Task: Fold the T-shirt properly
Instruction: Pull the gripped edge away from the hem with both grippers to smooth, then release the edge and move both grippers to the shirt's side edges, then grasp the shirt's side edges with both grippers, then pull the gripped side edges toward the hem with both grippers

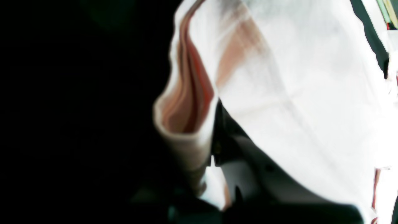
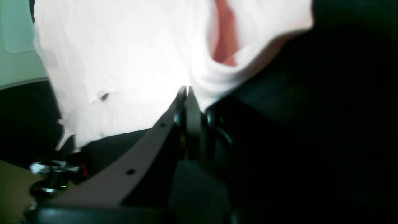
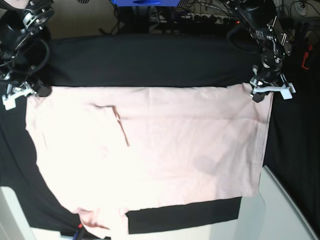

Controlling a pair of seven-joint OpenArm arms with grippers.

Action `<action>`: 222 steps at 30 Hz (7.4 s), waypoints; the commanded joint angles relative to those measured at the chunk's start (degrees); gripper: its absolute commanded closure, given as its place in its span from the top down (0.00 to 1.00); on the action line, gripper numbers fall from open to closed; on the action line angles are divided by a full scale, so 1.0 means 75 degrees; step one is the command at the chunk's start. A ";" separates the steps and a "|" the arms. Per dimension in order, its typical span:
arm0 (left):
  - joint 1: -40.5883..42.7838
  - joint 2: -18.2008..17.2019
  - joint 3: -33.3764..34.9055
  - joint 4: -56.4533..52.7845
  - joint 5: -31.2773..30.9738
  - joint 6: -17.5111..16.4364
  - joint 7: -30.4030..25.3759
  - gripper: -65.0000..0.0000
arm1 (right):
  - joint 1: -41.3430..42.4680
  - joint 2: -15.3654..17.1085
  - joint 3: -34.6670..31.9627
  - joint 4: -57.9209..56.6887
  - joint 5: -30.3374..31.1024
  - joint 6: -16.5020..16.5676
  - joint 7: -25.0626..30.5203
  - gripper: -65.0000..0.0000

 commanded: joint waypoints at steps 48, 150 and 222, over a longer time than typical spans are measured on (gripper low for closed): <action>0.3408 0.0317 0.0760 0.3810 0.0326 0.0206 0.0854 0.00 | -0.2523 -0.0076 0.0036 0.2615 0.1204 0.0072 -0.1342 0.00; 0.1403 -0.0293 0.0174 0.4420 0.3467 0.0171 0.0901 0.53 | 0.3409 0.2303 -0.7255 -0.4606 -0.3063 -0.1470 0.6359 0.74; -0.2359 -0.1383 0.1369 -0.1007 0.3456 0.1085 0.1147 0.84 | 0.2916 0.2233 -0.7267 -0.4020 -0.3063 -0.0907 0.6313 0.00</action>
